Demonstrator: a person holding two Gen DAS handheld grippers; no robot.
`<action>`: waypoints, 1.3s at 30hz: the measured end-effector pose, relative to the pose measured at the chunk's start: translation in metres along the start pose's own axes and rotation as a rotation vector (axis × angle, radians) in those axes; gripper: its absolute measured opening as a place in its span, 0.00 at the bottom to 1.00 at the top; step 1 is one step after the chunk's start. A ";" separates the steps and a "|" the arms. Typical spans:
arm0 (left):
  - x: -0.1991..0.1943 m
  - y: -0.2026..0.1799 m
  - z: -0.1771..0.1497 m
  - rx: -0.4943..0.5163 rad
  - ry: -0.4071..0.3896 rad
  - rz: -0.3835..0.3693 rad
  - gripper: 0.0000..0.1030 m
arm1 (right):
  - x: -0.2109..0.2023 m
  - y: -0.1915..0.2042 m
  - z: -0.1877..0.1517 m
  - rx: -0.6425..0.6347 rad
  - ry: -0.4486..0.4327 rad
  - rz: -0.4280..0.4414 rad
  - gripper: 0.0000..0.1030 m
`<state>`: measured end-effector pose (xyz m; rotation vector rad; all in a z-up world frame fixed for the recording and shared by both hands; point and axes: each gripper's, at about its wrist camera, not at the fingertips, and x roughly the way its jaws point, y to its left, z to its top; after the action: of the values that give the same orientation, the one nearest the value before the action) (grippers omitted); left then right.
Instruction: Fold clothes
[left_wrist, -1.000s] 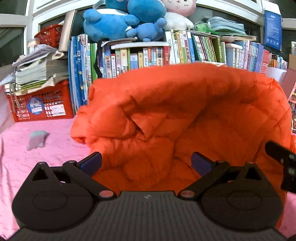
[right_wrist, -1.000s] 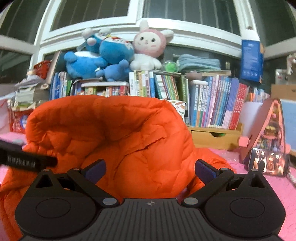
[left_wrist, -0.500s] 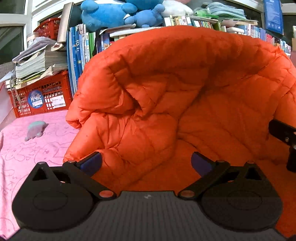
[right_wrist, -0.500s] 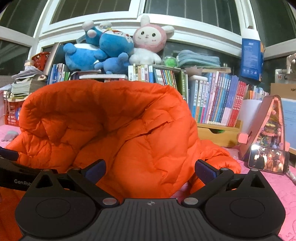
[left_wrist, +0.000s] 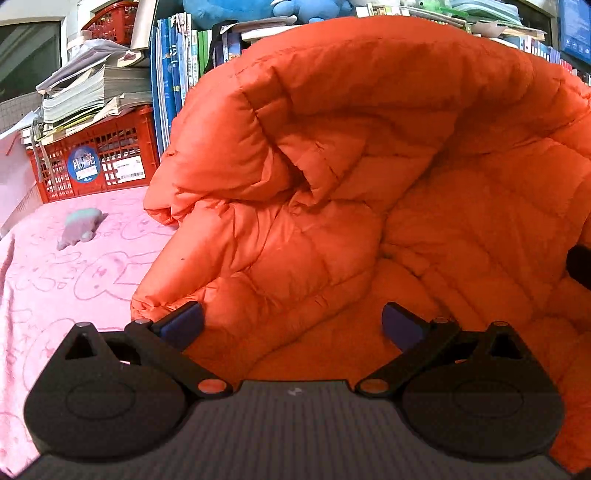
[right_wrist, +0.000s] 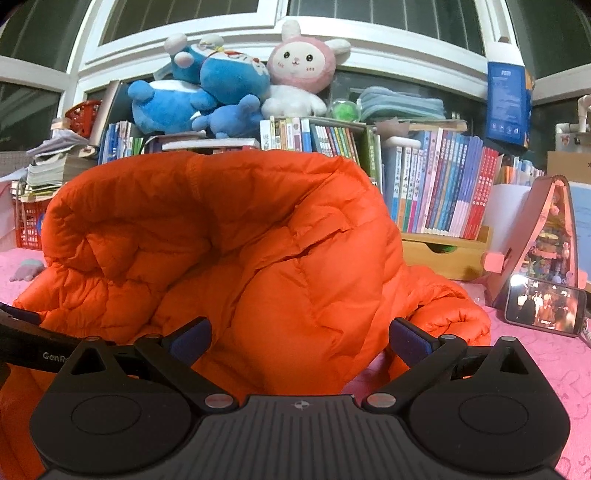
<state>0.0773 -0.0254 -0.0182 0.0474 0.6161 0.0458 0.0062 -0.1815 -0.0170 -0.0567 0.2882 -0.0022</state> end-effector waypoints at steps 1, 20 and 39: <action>0.000 0.001 0.000 -0.001 0.000 -0.001 1.00 | 0.000 -0.001 -0.001 0.003 0.001 0.000 1.00; 0.000 0.004 0.001 -0.015 0.018 -0.022 1.00 | -0.025 -0.010 -0.011 0.057 0.088 0.085 1.00; 0.001 0.004 0.001 -0.018 0.032 -0.029 1.00 | -0.022 -0.002 -0.014 -0.006 0.139 0.070 1.00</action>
<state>0.0785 -0.0218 -0.0178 0.0202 0.6484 0.0236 -0.0191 -0.1844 -0.0240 -0.0524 0.4287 0.0643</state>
